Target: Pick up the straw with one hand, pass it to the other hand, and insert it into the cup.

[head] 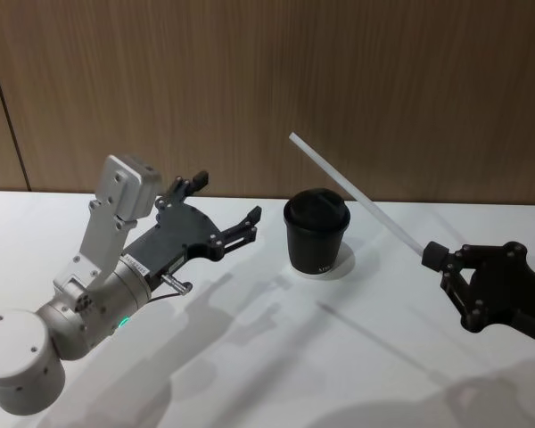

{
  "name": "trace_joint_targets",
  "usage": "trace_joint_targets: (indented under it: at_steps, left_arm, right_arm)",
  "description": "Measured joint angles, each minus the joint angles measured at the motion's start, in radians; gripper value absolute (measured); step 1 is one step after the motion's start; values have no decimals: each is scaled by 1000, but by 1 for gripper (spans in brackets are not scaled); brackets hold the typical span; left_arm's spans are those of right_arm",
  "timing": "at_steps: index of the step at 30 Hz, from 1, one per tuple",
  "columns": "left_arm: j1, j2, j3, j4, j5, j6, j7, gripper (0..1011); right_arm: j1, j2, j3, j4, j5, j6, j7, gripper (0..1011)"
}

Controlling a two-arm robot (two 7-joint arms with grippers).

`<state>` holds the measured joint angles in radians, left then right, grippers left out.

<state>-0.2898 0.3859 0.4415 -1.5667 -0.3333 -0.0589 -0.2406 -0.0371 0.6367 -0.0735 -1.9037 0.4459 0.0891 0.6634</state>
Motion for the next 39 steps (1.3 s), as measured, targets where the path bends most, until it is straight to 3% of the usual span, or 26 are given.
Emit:
trace_joint_targets:
  at_steps: [8, 20, 39]
  left_arm:
    - [-31, -6, -6, 38, -78, -26, -125, 1003]
    - [-88, -26, -10, 120, -232, -54, -341, 1003]
    - [-187, -88, 10, 288, -465, -65, -697, 1003]
  right_arm:
    - [0, 0, 0, 0, 0, 0, 0, 0]
    - [0, 0, 0, 0, 0, 0, 0, 0]
    - [0, 0, 0, 0, 0, 0, 0, 0]
